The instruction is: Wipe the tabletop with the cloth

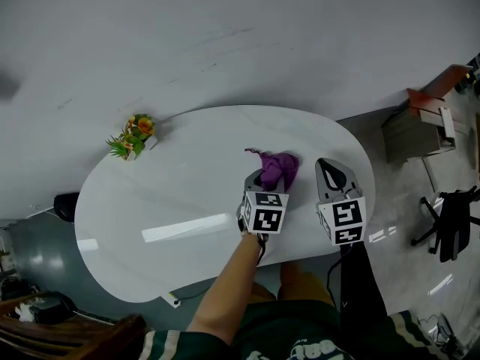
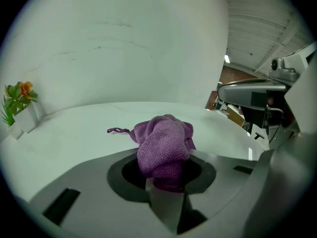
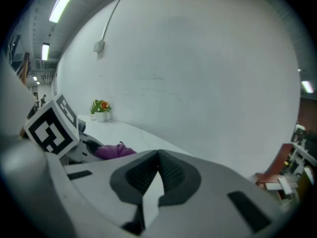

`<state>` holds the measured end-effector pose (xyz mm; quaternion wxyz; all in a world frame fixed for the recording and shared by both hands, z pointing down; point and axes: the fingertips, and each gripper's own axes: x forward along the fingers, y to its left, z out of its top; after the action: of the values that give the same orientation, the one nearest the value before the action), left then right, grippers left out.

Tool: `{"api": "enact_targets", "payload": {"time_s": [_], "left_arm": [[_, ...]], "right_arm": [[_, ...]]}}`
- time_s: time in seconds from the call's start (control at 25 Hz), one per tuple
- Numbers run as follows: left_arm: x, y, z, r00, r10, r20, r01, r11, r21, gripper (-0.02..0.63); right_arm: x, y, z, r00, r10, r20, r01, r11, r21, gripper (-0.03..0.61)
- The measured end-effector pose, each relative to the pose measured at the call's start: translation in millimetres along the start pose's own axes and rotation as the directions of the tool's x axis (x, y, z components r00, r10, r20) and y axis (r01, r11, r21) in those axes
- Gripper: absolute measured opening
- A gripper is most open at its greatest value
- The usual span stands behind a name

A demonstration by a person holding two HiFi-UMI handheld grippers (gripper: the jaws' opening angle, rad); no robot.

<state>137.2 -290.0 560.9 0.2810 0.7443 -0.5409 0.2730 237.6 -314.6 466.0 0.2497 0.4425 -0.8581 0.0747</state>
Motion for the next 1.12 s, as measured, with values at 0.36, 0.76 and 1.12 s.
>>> {"api": "enact_targets", "payload": {"time_s": [0.36, 0.76, 1.12], "left_arm": [[-57, 89, -45, 0.998, 0.059, 0.001, -0.059, 0.997, -0.044, 0.13], [-122, 185, -98, 0.994, 0.109, 0.005, -0.108, 0.99, -0.086, 0.132], [-183, 268, -148, 0.987, 0.162, 0.007, -0.159, 0.978, -0.138, 0.133]], "right_arm": [[23, 103, 28, 0.998, 0.067, 0.003, -0.067, 0.997, -0.043, 0.003], [50, 227, 50, 0.99, 0.141, 0.009, -0.14, 0.987, -0.077, 0.003], [71, 343, 73, 0.975, 0.224, 0.017, -0.22, 0.967, -0.126, 0.003]]}}
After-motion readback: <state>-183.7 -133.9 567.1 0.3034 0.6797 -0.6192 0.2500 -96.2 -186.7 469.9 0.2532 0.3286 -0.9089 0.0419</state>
